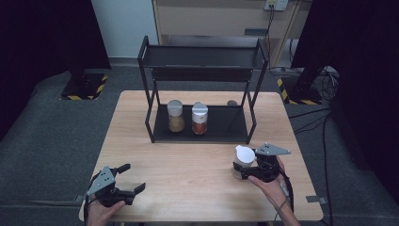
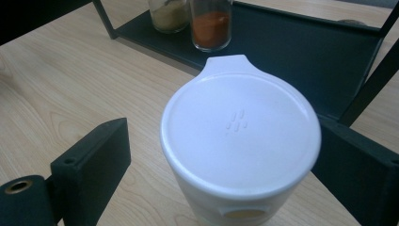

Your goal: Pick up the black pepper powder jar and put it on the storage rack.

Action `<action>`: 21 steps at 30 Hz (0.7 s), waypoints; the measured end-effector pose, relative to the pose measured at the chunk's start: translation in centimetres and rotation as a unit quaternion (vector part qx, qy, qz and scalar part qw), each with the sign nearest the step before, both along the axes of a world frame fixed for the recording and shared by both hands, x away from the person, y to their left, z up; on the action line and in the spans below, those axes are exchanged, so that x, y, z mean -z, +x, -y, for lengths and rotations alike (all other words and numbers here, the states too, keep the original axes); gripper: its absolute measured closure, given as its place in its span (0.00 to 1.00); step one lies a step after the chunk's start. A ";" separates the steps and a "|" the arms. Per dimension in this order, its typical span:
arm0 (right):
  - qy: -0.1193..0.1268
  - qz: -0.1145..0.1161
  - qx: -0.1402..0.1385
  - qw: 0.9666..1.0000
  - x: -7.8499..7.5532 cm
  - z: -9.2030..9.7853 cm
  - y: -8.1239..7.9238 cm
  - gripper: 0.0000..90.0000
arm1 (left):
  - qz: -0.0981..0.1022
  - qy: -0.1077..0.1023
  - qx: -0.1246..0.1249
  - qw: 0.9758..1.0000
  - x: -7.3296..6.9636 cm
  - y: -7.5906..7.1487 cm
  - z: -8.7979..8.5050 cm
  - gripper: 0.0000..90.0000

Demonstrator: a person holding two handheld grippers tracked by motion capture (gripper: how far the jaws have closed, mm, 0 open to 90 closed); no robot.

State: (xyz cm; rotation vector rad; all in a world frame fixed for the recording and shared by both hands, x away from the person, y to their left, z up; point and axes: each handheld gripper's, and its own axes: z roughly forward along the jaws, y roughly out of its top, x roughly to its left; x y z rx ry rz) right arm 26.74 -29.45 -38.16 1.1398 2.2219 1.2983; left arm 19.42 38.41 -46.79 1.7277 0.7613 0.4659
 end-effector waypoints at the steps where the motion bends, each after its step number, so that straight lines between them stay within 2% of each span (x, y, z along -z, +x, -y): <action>1: 0.001 -0.001 -0.001 1.000 0.1 0.0 0.1 0.10 | 0.000 0.000 0.000 1.000 0.0 0.0 0.0 0.03; 10: 0.000 0.005 0.011 1.000 1.1 -0.4 0.1 0.22 | 0.000 -0.001 0.000 1.000 0.0 0.0 0.0 0.03; 14: -0.004 0.018 0.021 1.000 1.5 -0.5 -0.4 0.32 | -0.001 0.000 0.000 1.000 0.0 0.0 0.0 0.03; 21: -0.016 0.033 0.030 0.999 1.6 -1.2 -1.0 0.34 | 0.000 -0.001 0.001 1.000 0.0 0.0 0.0 0.03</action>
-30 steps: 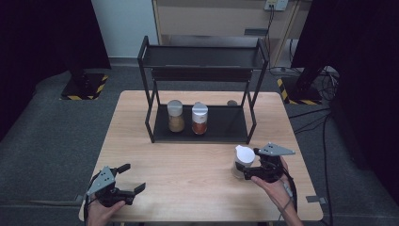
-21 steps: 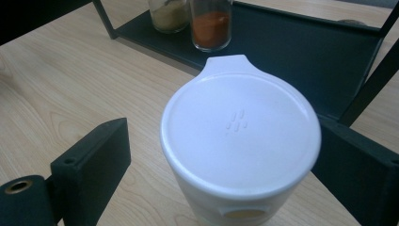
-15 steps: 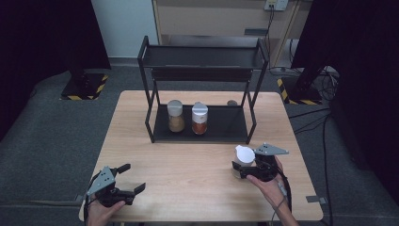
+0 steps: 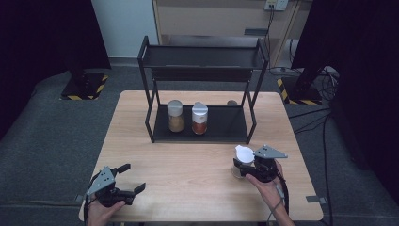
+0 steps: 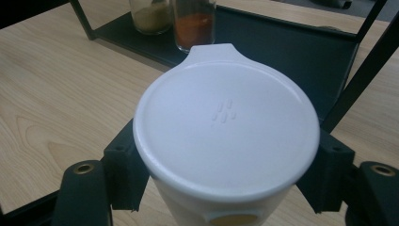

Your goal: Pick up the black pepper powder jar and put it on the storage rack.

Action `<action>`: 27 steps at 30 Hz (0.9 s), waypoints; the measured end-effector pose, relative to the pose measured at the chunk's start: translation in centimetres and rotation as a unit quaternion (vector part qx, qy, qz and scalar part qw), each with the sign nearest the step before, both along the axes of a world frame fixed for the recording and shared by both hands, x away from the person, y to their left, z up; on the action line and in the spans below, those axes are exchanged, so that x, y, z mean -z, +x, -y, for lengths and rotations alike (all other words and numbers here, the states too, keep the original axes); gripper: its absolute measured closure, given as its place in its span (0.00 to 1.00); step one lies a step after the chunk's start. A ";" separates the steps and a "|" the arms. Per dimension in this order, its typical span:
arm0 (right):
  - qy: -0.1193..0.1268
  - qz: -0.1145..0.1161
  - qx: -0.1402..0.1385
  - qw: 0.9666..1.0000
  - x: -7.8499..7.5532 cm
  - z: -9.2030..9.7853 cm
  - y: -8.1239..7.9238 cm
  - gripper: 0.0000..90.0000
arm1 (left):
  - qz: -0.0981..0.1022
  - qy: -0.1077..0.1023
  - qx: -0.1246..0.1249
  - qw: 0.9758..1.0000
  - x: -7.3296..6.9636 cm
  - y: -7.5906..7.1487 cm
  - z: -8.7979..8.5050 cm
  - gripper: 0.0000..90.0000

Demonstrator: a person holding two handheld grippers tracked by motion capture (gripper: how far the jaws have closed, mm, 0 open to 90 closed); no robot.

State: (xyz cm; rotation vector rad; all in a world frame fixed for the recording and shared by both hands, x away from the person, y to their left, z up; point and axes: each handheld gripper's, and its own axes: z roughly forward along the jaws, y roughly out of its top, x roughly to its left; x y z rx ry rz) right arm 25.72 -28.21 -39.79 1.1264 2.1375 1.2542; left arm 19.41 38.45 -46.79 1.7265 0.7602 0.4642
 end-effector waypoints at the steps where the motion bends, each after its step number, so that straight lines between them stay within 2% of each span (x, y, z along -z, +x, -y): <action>1: -0.001 0.000 0.000 1.000 0.0 0.0 0.0 0.34 | 0.000 0.000 0.000 1.000 0.0 0.0 0.0 0.03; 27: -0.005 0.003 -0.005 1.000 -0.6 -0.5 -0.2 0.34 | -0.001 0.001 0.001 1.000 0.0 0.1 -0.1 0.03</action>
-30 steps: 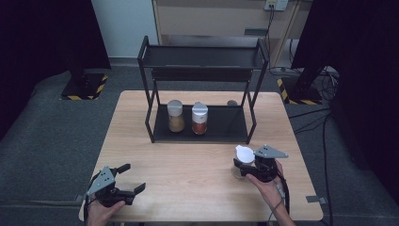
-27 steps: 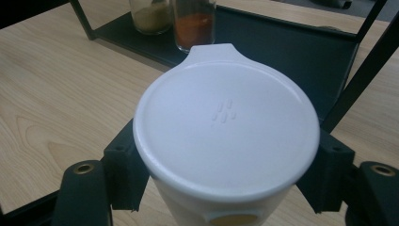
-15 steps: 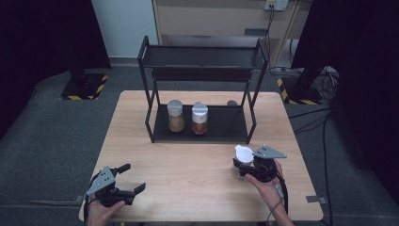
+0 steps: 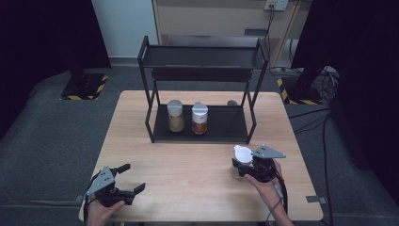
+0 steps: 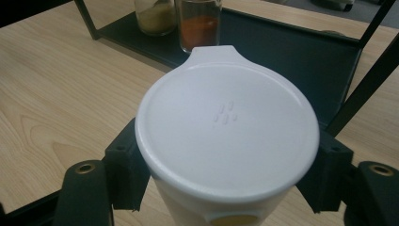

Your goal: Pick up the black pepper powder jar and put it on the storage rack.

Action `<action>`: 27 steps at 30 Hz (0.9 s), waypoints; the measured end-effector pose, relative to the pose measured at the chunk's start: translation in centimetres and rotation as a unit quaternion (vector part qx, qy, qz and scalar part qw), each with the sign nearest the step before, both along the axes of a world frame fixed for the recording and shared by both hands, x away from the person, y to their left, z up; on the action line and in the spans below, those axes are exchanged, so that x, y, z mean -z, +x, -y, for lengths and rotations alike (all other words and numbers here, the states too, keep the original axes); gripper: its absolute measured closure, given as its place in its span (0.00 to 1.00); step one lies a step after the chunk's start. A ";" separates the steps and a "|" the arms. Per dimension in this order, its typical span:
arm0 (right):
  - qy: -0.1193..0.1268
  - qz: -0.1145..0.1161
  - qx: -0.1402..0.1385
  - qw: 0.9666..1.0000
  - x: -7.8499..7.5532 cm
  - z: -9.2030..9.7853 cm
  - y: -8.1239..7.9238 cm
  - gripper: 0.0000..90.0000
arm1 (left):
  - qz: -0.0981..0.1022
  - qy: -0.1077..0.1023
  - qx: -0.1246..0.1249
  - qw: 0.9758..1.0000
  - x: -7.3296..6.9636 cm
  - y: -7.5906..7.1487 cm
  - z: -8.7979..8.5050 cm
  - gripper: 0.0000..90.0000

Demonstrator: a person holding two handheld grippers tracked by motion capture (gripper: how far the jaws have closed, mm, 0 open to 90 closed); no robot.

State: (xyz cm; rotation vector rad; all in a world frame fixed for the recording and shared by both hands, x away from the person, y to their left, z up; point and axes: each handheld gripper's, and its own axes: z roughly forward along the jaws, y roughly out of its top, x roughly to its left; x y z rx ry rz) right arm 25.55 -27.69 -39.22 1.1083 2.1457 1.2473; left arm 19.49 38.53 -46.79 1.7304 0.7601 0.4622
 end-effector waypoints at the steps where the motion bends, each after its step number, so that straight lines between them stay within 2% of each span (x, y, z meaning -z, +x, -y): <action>1: 0.000 0.001 -0.001 1.000 -0.1 0.0 0.0 0.34 | 0.000 0.000 0.000 1.000 0.0 0.0 0.0 0.03; 13: 0.002 0.003 -0.010 1.000 -1.5 -0.1 0.4 0.34 | -0.001 0.001 0.000 1.000 0.0 0.0 0.0 0.03; 27: -0.004 0.010 -0.019 1.000 -3.7 -1.2 1.6 0.34 | -0.001 -0.002 -0.001 1.000 0.1 0.0 0.0 0.03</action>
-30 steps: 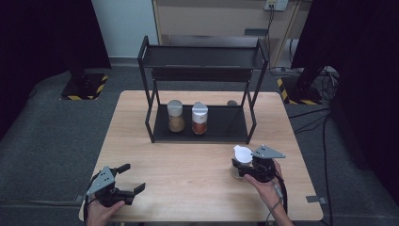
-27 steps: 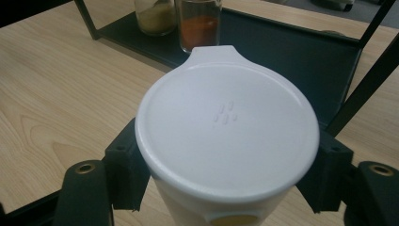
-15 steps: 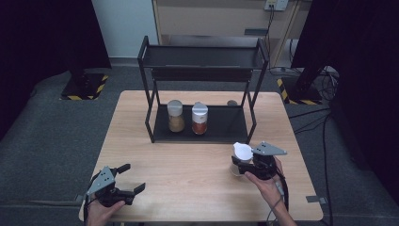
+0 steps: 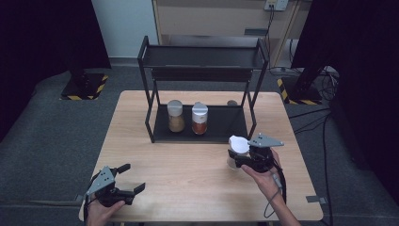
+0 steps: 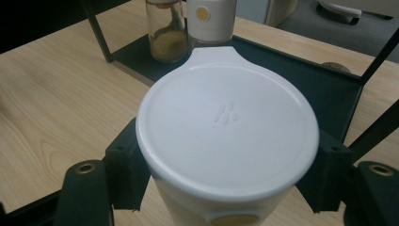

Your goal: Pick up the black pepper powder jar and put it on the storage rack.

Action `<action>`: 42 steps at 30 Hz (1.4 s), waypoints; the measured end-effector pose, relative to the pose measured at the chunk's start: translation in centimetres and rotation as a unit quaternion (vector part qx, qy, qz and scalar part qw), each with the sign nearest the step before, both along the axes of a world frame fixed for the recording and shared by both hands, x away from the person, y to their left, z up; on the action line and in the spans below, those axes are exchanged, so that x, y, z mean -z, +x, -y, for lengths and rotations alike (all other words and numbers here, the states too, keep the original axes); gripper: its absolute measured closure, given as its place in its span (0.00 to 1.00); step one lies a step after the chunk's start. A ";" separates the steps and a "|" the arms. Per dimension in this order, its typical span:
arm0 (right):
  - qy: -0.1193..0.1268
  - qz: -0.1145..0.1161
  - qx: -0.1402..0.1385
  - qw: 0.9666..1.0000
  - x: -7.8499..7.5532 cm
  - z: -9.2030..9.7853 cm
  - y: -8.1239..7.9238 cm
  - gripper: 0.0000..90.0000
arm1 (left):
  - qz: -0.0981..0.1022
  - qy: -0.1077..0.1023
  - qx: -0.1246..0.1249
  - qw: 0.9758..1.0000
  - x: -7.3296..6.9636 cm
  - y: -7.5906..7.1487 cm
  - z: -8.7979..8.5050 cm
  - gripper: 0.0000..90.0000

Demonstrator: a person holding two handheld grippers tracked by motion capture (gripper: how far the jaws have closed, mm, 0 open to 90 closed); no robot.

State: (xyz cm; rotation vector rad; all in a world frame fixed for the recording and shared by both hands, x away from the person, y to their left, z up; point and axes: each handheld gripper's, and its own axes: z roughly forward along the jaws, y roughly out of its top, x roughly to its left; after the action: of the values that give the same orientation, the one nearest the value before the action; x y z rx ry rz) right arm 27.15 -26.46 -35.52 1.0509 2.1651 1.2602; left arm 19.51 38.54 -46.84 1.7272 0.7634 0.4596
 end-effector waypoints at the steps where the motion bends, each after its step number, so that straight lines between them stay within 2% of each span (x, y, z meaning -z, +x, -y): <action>1: -0.002 0.001 -0.001 1.000 -0.2 -0.1 0.2 0.34 | 0.000 0.000 0.000 1.000 0.0 0.0 0.0 0.03; 17: 0.002 0.003 0.001 1.000 -2.0 -1.3 1.8 0.34 | -0.001 0.001 0.000 1.000 0.0 0.0 -0.1 0.03; 42: -0.009 0.011 0.022 1.000 -3.5 -3.4 6.1 0.34 | -0.001 0.002 0.001 1.000 0.0 0.0 -0.1 0.03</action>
State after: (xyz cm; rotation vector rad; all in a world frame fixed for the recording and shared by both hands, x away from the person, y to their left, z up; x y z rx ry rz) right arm 33.21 -23.02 -32.05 1.0663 2.1231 1.2240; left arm 19.56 38.65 -46.79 1.7323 0.7635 0.4590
